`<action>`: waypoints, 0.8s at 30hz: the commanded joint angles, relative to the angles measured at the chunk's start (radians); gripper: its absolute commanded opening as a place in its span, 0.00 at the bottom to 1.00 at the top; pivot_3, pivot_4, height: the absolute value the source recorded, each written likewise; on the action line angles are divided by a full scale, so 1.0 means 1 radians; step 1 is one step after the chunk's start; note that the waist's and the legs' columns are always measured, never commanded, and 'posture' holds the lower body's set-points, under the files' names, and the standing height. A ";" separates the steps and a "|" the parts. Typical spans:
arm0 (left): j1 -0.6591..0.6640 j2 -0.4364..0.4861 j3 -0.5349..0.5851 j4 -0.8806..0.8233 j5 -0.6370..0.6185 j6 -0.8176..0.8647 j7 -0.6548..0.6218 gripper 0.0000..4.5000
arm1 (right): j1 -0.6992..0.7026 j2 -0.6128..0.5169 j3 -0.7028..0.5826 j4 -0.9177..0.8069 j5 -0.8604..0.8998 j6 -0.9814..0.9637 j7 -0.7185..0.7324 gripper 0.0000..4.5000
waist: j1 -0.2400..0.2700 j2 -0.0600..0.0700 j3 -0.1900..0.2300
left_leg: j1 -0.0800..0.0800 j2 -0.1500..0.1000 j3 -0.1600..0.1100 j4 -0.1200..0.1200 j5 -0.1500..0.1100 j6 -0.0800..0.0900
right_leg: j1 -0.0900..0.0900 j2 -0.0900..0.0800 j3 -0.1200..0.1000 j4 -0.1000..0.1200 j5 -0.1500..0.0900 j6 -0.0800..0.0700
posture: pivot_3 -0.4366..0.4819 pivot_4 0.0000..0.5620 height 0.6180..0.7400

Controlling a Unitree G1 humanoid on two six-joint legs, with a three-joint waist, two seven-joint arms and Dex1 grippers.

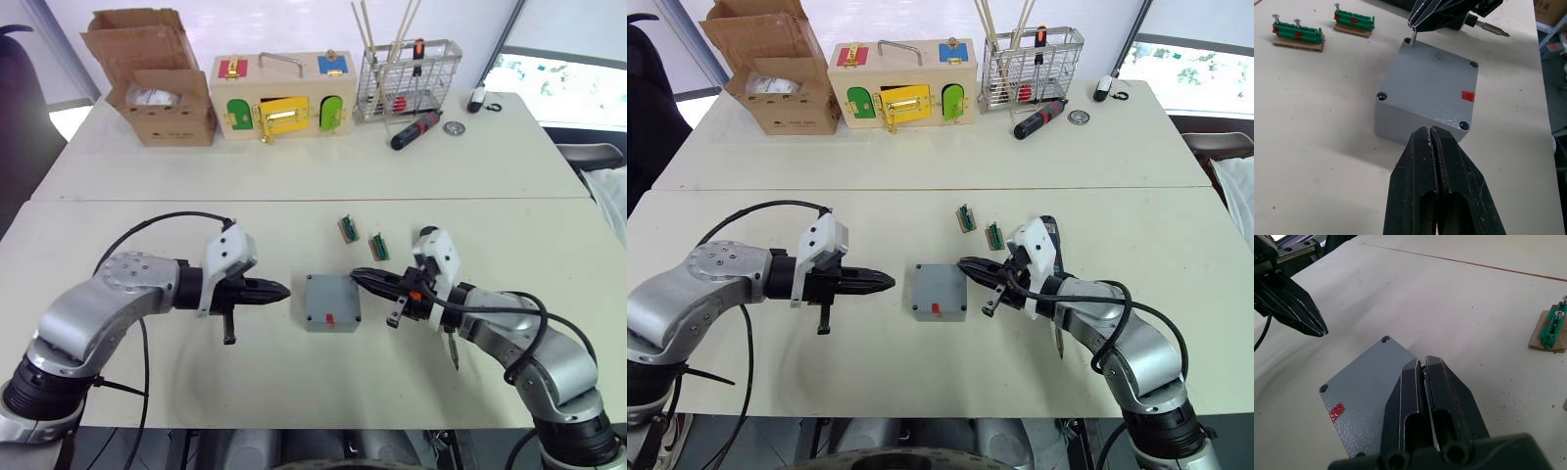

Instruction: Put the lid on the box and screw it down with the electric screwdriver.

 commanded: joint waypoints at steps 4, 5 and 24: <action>-0.004 -0.007 0.013 -0.024 -0.006 -0.015 0.008 0.00 | -0.017 0.002 -0.027 -0.016 0.014 -0.020 -0.015 0.01 | 0.000 0.000 0.000 | 0.000 0.000 0.000 0.000 0.000 0.000 | 0.000 0.000 0.000 0.000 0.000 0.000 | 0.48 0.27 1.00; -0.004 -0.008 0.012 -0.022 -0.006 -0.015 0.009 0.00 | -0.017 0.003 -0.028 -0.015 0.017 -0.019 -0.015 0.01 | 0.000 0.000 0.000 | 0.000 0.000 0.000 0.000 0.000 0.000 | 0.000 0.000 0.000 0.000 0.000 0.000 | 0.48 0.27 1.00; -0.008 -0.026 -0.002 -0.019 0.000 -0.017 0.020 0.00 | 0.007 -0.018 -0.015 -0.008 0.001 -0.029 -0.004 0.01 | 0.000 0.000 0.000 | 0.000 0.000 0.000 0.000 0.000 0.000 | 0.000 0.000 0.000 0.001 0.000 0.000 | 0.48 0.27 1.00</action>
